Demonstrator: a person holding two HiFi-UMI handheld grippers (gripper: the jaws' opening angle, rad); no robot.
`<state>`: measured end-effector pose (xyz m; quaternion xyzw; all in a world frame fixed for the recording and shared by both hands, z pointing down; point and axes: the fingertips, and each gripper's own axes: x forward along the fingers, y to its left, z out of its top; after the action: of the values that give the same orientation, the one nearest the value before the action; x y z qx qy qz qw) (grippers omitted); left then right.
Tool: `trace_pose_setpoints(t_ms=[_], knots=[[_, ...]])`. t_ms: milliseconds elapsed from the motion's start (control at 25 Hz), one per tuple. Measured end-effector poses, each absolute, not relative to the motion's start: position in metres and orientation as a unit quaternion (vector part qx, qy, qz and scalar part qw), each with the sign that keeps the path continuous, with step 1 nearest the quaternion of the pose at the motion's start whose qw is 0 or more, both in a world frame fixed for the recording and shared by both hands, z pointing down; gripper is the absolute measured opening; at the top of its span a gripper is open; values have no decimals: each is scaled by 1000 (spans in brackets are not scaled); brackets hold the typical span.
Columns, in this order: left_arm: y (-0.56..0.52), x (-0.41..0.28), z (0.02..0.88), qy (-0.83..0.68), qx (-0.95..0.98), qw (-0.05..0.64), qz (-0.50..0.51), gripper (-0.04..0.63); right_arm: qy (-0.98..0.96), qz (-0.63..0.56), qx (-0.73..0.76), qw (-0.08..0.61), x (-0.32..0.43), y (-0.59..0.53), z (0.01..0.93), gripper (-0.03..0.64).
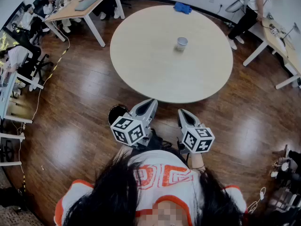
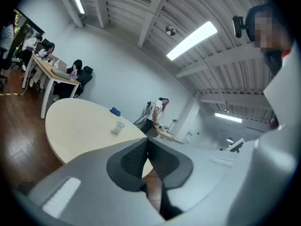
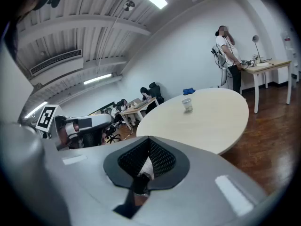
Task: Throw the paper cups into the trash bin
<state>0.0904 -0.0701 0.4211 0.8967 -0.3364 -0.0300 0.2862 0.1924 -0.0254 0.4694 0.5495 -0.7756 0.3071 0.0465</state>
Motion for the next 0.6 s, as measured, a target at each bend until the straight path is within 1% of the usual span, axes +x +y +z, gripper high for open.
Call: trace_pose_setpoints(t_ms=[200,400,600], knots=[[-100,70,420,-324,901,288,-25,0,-772,298,559,39,174,-63,460,2],[-118,57,427,-323,895,306,-22,0,-767,299,565,53,163,-79,460,2],[-127,65,433,-312,896,315,-16,0,-756,304,577,62,176,-87,467,2]])
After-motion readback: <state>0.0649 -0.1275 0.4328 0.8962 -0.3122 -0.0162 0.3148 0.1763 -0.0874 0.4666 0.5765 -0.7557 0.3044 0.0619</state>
